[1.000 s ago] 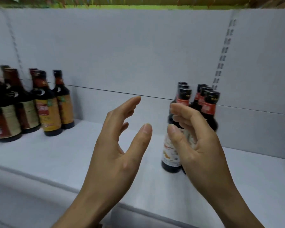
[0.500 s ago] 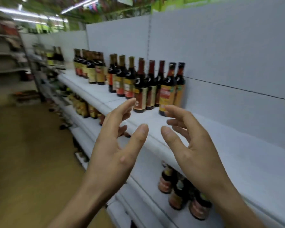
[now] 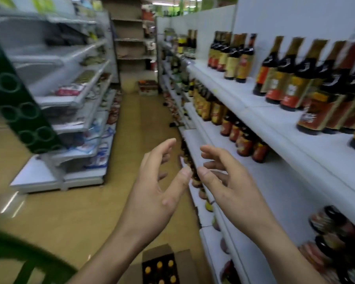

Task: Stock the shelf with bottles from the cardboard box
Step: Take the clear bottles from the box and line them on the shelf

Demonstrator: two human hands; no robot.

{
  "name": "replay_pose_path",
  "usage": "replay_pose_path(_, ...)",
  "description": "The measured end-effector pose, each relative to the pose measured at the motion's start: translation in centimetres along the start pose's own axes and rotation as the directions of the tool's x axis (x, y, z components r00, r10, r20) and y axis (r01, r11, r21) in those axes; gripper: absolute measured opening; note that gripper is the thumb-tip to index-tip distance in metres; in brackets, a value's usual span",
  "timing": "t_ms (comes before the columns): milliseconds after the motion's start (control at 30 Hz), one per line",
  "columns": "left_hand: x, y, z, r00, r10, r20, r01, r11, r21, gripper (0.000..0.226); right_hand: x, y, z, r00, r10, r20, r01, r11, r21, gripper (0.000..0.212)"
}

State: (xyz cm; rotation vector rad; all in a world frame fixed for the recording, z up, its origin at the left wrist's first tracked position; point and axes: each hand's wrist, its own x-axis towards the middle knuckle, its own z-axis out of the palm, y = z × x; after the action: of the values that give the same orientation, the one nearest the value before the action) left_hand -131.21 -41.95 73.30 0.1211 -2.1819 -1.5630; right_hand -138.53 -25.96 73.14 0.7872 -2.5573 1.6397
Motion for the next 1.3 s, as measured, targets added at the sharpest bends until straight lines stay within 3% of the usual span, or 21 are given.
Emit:
replay_pose_path(300,-2.2,-10.0,-1.4,0.942,-0.249,-0.227,0.279,0.954,0.11,0.06,3.8,7.7,9.7,0.942,-0.006,0.336,0.002,1.0,0.013,0.044)
replay_pose_path(500,-4.9,-19.4,-0.3,0.88,-0.4,-0.255,0.444,0.883,0.148,0.062,2.7,16.0,15.5,0.885,0.078,0.459,-0.057,0.997,-0.059,0.046)
replay_pose_path(733,-9.9,-36.9,2.7,0.818,-0.541,-0.195,0.572,0.799,0.185,0.061,-1.8,31.5,24.9,0.83,0.248,0.499,-0.177,0.966,-0.187,0.046)
replay_pose_path(1000,-16.5,-59.6,8.4,0.781,-0.622,-0.057,0.615,0.752,0.235,0.061,-8.2,51.9,36.6,0.78,0.356,0.515,-0.24,0.929,-0.28,0.045)
replay_pose_path(1133,-18.3,-69.8,10.0,0.757,-0.652,0.04,0.614,0.731,0.299,0.057,-10.8,60.9,42.1,0.716,0.368,0.594,-0.166,0.915,-0.367,0.043)
replay_pose_path(1300,-18.7,-78.8,11.5,0.743,-0.658,0.125,0.566,0.716,0.408,0.056,-12.2,68.1,47.7,0.593,0.344,0.728,0.063,0.882,-0.467,0.041)
